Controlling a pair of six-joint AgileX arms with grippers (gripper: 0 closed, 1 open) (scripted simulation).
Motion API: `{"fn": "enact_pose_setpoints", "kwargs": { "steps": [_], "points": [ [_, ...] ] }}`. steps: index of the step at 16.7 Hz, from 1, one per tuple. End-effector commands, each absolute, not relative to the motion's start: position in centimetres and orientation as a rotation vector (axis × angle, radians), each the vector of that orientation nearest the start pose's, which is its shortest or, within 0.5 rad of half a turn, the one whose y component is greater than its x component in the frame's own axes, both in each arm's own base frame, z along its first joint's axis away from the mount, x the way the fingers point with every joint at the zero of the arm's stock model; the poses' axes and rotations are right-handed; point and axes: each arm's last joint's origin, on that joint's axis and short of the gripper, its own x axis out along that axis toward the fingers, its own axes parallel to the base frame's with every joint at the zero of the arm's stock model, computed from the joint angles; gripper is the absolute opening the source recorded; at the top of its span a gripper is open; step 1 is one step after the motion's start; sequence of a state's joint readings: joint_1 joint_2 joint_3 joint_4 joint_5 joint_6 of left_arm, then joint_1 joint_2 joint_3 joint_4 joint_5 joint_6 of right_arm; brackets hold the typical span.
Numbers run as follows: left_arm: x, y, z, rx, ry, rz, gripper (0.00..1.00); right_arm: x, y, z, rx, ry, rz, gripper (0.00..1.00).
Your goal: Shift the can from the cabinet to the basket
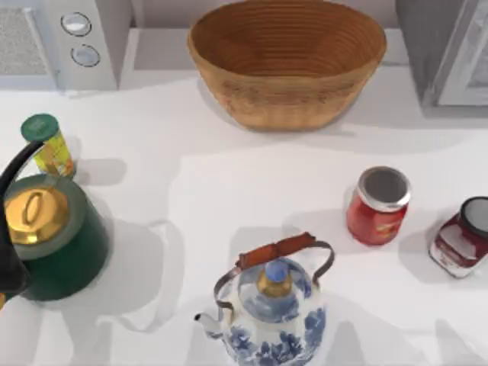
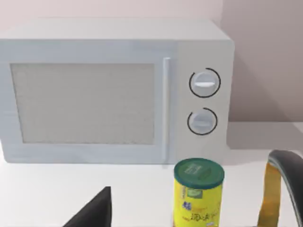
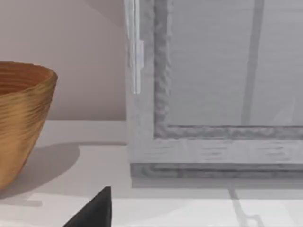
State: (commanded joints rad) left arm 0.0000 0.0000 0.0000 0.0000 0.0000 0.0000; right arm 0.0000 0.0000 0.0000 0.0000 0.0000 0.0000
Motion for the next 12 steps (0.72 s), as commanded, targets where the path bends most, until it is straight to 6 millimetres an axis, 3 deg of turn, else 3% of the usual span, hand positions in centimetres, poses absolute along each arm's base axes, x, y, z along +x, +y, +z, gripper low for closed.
{"fn": "enact_pose_setpoints", "kwargs": {
  "steps": [3,5,8,12],
  "points": [
    [10.6,-0.1,16.0,0.0,0.0,0.0,1.0,10.5,-0.1,16.3,0.0,-0.004,0.001,1.0],
    [10.6,-0.1,16.0,0.0,0.0,0.0,1.0,10.4,0.0,17.7,0.0,-0.017,0.005,1.0],
    [10.6,-0.1,16.0,0.0,0.0,0.0,1.0,10.3,0.1,21.3,0.001,-0.035,0.011,1.0],
    [10.6,-0.1,16.0,0.0,0.0,0.0,1.0,10.9,0.4,27.8,0.002,-0.041,0.011,1.0]
  ]
}}
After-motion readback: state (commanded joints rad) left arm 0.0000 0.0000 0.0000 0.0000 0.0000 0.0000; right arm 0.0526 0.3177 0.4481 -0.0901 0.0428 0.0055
